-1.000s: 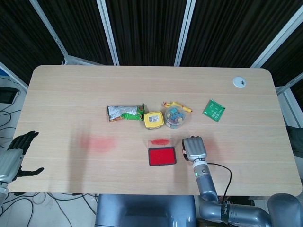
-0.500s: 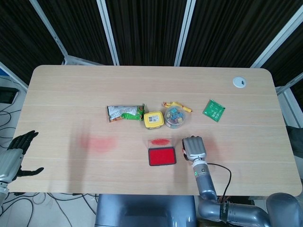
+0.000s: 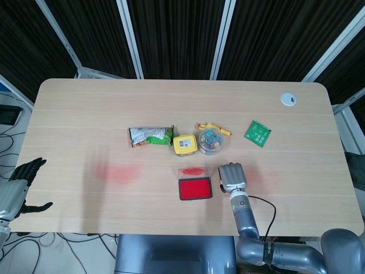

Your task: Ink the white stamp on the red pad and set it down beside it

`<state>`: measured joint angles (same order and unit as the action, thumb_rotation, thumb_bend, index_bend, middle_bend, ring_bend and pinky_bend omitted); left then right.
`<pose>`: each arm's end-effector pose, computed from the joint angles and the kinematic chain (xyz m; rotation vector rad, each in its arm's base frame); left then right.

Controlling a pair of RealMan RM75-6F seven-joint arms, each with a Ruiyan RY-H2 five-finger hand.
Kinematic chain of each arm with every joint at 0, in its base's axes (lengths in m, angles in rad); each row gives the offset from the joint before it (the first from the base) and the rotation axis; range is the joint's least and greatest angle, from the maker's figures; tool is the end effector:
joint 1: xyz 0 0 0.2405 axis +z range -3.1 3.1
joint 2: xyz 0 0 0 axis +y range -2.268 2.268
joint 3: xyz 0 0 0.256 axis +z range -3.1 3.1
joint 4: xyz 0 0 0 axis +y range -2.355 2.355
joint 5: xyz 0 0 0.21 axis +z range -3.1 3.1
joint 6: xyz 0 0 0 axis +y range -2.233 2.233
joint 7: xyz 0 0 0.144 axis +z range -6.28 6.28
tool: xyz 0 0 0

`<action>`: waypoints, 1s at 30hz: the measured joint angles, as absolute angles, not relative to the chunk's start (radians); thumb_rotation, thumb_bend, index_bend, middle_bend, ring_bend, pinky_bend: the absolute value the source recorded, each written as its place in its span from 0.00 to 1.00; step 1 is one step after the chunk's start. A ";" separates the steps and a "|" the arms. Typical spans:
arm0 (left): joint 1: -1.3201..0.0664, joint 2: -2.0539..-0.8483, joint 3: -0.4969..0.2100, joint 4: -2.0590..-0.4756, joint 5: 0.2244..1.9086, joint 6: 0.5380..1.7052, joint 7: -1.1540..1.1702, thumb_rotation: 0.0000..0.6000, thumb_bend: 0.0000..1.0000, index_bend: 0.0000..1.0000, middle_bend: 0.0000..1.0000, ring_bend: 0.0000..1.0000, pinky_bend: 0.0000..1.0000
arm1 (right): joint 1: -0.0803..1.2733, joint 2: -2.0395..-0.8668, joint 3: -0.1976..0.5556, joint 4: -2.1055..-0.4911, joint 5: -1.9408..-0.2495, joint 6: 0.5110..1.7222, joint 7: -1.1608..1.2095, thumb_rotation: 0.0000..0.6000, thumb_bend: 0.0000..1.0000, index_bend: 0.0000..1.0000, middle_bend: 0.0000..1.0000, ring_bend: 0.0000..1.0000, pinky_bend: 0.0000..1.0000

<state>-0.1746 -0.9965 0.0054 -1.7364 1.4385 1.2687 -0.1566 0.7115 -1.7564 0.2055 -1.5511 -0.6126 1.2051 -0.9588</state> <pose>-0.3040 0.1906 0.1541 -1.4566 -1.2035 -0.8708 -0.1590 -0.3069 -0.0619 1.7035 -0.9977 0.4803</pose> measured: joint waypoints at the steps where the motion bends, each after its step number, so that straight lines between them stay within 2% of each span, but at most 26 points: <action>1: -0.175 -0.996 0.005 -1.737 1.439 1.269 -0.157 1.00 0.00 0.00 0.00 0.00 0.00 | 0.715 -1.756 0.208 -1.554 -0.603 1.206 -0.966 1.00 0.47 0.63 0.47 0.38 0.44; 24: -0.174 -0.994 0.006 -1.738 1.441 1.269 -0.157 1.00 0.00 0.00 0.00 0.00 0.00 | 0.766 -1.752 0.214 -1.590 -0.517 1.247 -1.046 1.00 0.38 0.46 0.37 0.31 0.42; 26: -0.174 -0.994 0.006 -1.738 1.441 1.269 -0.158 1.00 0.00 0.00 0.00 0.00 0.00 | 0.769 -1.752 0.214 -1.594 -0.509 1.251 -1.053 1.00 0.36 0.43 0.35 0.30 0.41; 30: -0.174 -0.993 0.006 -1.738 1.442 1.268 -0.159 1.00 0.00 0.00 0.00 0.00 0.00 | 0.773 -1.750 0.212 -1.604 -0.491 1.260 -1.066 1.00 0.29 0.33 0.25 0.21 0.35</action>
<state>-0.1743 -0.9932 0.0064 -1.7380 1.4422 1.2684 -0.1587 0.7733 -1.7499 0.2123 -1.6042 -0.4912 1.2601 -1.0655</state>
